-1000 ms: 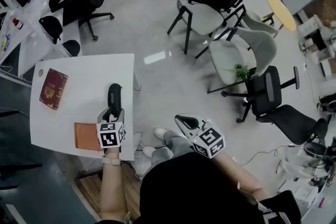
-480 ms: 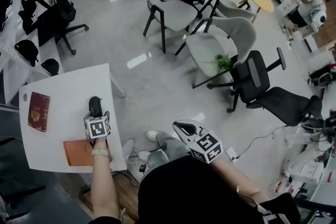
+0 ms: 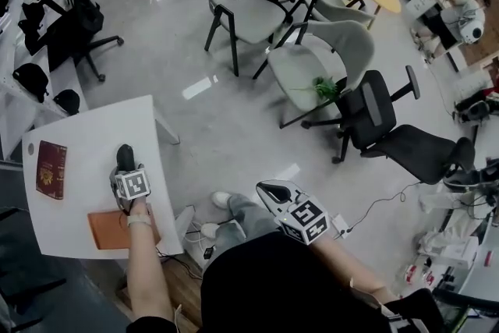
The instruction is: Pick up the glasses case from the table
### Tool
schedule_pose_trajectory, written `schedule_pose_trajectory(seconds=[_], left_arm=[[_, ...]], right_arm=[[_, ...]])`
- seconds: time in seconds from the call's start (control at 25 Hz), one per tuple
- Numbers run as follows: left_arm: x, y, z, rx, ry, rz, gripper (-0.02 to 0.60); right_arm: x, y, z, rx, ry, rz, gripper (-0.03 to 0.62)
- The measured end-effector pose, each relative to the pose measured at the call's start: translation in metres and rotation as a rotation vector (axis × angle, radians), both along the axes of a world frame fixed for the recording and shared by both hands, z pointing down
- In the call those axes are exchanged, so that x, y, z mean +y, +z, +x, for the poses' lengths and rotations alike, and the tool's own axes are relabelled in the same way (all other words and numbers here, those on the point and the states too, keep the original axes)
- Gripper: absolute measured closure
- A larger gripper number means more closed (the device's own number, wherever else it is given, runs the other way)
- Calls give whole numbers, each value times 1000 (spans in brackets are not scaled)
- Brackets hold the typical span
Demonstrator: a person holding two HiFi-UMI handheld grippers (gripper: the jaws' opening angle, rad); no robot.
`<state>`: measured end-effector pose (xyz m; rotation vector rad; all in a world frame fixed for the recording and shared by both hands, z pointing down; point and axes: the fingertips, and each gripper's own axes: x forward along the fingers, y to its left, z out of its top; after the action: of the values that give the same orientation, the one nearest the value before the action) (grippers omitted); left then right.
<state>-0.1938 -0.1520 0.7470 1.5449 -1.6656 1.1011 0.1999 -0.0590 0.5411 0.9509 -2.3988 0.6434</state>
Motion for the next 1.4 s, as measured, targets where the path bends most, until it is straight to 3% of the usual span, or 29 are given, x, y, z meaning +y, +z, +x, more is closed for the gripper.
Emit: schedule_pose_trajectory(seconds=[0.32,0.4,0.84,1.4], left_arm=[[-1,14,-28,-41,-53,-36,232],[1,14,-34,-59,-44,-43,296],[6,1,-29,11,-39,-16,310],[37,-107,-24,84,-69,243,310]], right_arm=[[-7,2,-7,8,-8,-4,566],[-9,1,-11,8,-14,-5,566],[-18,-1,-43,2,-77,4,566],[-13,-17,-120,-29,-275,68,566]])
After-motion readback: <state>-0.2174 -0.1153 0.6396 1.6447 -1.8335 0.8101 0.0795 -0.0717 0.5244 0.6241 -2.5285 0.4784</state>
